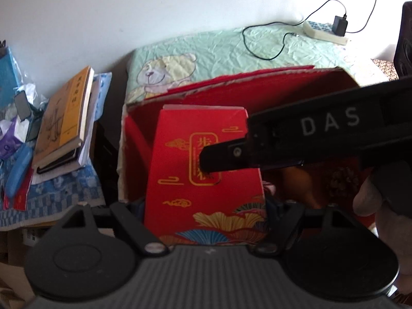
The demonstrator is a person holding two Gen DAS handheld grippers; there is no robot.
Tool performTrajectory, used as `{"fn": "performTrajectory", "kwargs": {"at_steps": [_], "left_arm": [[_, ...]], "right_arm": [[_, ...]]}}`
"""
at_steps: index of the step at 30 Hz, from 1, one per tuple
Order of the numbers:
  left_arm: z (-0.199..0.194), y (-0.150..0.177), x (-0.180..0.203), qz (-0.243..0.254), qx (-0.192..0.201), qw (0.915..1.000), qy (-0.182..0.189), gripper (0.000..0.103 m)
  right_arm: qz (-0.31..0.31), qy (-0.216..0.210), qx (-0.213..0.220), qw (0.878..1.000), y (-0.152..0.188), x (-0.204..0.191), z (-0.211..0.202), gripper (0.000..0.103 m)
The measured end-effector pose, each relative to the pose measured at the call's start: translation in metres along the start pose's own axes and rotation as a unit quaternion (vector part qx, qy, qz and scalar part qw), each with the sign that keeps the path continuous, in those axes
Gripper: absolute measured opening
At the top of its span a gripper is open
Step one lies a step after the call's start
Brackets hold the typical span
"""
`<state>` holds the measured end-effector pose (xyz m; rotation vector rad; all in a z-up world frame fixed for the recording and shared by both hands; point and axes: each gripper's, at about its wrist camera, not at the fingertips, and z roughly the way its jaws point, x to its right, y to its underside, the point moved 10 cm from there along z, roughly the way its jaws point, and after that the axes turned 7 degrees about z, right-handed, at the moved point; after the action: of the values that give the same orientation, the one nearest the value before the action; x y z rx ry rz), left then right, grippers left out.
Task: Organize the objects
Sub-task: 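Lift the cake box with the right gripper over the red box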
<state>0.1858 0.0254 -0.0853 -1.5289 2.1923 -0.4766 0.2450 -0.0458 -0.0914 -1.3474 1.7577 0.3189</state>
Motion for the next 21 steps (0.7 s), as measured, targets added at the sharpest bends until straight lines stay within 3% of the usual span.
{"fn": "performTrajectory", "kwargs": {"at_steps": [15, 18, 21], "left_arm": [[0.009, 0.010, 0.007, 0.036, -0.008, 0.9992, -0.015, 0.089], [0.008, 0.012, 0.007, 0.034, -0.009, 0.9993, -0.012, 0.089], [0.004, 0.013, 0.006, 0.031, -0.006, 0.9995, -0.005, 0.089]], "right_arm": [[0.038, 0.020, -0.029, 0.999, -0.007, 0.020, 0.025, 0.059], [0.063, 0.040, -0.033, 0.997, -0.006, 0.032, 0.026, 0.054], [0.074, 0.032, -0.028, 0.996, -0.007, 0.034, 0.023, 0.054]]}}
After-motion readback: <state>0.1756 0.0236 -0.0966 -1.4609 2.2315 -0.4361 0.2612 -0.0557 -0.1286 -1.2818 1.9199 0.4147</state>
